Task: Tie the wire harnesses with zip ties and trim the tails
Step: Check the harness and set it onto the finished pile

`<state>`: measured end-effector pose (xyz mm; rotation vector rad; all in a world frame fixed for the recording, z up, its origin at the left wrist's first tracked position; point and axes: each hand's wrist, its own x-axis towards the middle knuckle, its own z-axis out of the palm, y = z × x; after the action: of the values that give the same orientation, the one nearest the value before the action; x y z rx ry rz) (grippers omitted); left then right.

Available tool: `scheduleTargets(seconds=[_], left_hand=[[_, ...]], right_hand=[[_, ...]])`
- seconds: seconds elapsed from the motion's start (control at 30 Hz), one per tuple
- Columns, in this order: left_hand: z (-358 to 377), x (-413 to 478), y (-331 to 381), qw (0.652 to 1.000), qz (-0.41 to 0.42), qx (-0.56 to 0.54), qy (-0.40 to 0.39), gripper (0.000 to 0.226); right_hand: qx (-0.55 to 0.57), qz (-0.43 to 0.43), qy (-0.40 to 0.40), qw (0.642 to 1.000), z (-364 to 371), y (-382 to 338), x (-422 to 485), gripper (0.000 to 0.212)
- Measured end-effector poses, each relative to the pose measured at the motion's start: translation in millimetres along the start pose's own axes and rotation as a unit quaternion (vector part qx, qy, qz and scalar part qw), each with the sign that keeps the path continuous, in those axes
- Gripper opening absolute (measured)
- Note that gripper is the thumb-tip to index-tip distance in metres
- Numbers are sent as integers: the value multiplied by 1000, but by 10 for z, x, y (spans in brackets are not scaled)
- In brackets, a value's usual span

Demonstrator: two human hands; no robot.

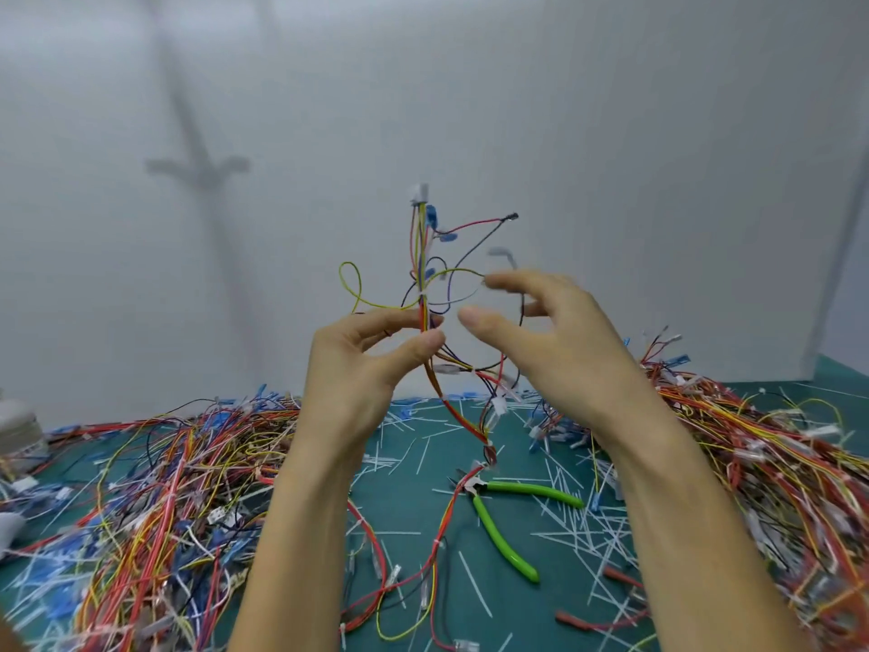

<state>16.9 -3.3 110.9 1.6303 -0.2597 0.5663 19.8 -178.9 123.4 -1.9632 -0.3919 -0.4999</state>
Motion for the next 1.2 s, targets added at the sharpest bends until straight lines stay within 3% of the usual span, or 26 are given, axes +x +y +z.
scheduleTargets(seconds=[0.1,0.23,0.37,0.43,0.6,0.7,0.83,0.93,1.0,1.07,1.13,1.2], left_hand=[[64,-28,21,997,24,66,-12,18],[102,-40,19,987,39,151,-47,22],[59,-65,60,982,56,156,-91,20],[10,-45,75,992,54,97,-68,8],[-274,21,48,996,-10,-37,81,18],[-413,21,-10,995,-59,-10,78,27],[-358,32,-40,994,-39,107,0,33],[-230,4,-37,973,-46,167,-151,65],[-137,-34,-49,948,-70,200,-237,68],[-53,-50,-64,933,-67,228,-271,50],[3,-49,-54,942,-54,211,-256,19],[8,-53,-25,949,-33,195,-245,5]], right_hand=[[39,5,-44,998,67,-32,-23,36],[39,-14,59,997,150,-9,-23,10],[102,-7,54,993,132,19,0,6],[192,6,66,979,98,23,13,6],[302,39,111,946,-37,65,51,10],[330,44,110,936,-89,68,42,4],[355,32,75,931,-100,52,32,13],[395,29,40,917,-74,44,38,11],[434,31,22,900,-71,41,43,13],[473,29,6,880,-83,33,44,21],[501,30,-6,865,-95,40,50,23],[524,32,-12,851,-115,59,59,21]])
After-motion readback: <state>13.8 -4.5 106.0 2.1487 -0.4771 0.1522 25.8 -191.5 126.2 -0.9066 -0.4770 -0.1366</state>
